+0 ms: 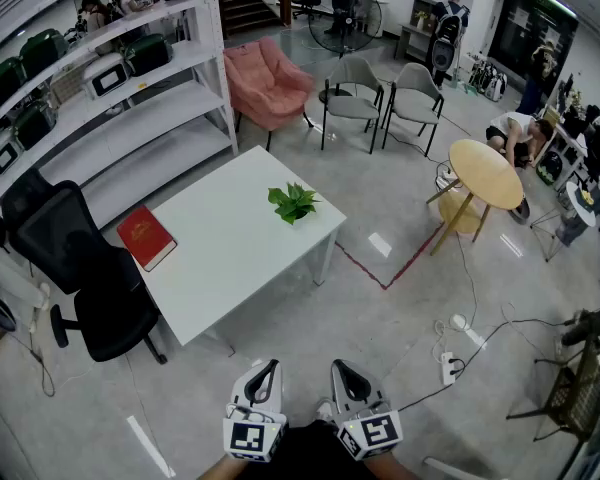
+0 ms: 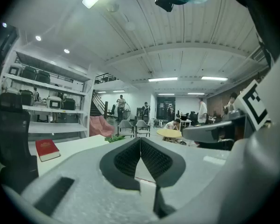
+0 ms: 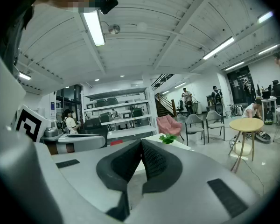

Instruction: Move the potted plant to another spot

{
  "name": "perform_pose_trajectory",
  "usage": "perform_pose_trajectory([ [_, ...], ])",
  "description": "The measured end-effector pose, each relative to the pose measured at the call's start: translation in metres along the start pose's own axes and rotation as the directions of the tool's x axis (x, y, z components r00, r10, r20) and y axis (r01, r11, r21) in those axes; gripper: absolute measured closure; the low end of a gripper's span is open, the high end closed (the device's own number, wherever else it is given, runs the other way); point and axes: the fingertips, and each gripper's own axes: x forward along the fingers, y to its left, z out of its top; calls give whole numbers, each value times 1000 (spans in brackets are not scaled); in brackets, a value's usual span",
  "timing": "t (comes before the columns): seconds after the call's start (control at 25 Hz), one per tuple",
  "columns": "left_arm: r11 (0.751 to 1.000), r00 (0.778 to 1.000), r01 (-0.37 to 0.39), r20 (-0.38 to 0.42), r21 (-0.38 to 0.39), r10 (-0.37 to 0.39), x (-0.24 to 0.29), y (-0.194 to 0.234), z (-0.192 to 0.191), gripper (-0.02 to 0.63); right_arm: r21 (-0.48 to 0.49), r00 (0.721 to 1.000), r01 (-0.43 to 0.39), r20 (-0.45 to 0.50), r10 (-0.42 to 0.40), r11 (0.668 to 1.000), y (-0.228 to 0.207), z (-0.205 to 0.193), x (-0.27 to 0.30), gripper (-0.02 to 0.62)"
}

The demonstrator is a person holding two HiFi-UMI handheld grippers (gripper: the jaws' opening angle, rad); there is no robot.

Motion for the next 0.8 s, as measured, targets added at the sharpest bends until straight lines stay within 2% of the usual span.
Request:
perform_pose_trajectory([
  [0.52, 1000, 1000, -14, 6, 4, 14, 9, -4, -2, 589, 6, 1000, -24, 9, 24, 1000, -8, -1, 2, 583],
  [0.8, 999, 1000, -29, 11, 15, 29, 12, -23, -1, 589, 9, 999, -47, 23, 47, 999, -21, 3, -10, 583],
])
